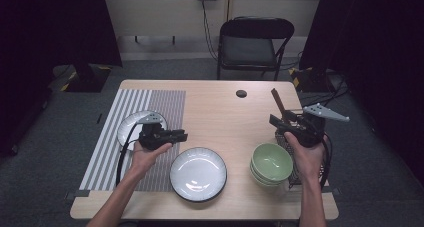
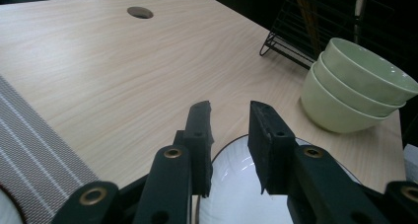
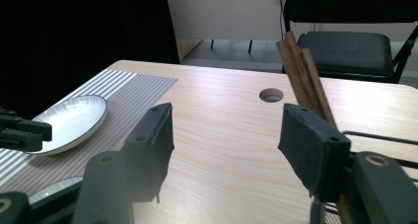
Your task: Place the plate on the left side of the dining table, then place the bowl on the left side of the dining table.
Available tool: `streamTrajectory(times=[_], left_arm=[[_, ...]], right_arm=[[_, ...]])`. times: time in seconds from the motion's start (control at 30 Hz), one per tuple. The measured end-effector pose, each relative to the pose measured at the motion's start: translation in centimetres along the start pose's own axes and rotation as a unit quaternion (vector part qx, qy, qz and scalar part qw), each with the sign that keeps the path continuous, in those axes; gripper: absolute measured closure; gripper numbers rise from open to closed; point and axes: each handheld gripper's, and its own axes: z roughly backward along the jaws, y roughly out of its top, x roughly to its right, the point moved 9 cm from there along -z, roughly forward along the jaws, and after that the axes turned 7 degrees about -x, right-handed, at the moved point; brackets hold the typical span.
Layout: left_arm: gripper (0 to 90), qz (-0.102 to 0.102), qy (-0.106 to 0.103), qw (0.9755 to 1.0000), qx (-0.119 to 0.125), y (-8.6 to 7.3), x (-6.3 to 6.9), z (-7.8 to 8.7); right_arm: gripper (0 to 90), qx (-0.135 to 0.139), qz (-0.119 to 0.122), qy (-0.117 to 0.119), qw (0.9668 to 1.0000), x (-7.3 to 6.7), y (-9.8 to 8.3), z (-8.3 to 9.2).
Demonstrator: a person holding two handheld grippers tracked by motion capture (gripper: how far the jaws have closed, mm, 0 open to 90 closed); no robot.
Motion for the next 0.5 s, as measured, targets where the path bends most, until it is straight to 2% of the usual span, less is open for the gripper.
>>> streamTrajectory(times=[0.13,0.3,0.4,0.5], left_arm=[[70.3,-0.006,-0.012,0.9999,0.0,0.4,1.1,-1.0],[69.6,-0.015,-0.025,0.9996,-0.008,0.6,2.3,-2.5],[69.4,-0.014,-0.038,0.9992,-0.006,1.0,3.2,-3.5],[69.1,-0.026,-0.044,0.9986,-0.011,1.3,4.2,-4.5]], right_arm=[[36.5,-0.009,0.011,-0.006,0.9999,0.5,-0.1,0.5],[34.9,-0.018,0.01,-0.001,0.9998,0.6,-0.3,0.7],[35.1,-0.012,0.008,0.002,0.9999,0.6,-0.2,0.7],[35.5,-0.013,0.007,-0.001,0.9999,0.6,-0.4,0.4]])
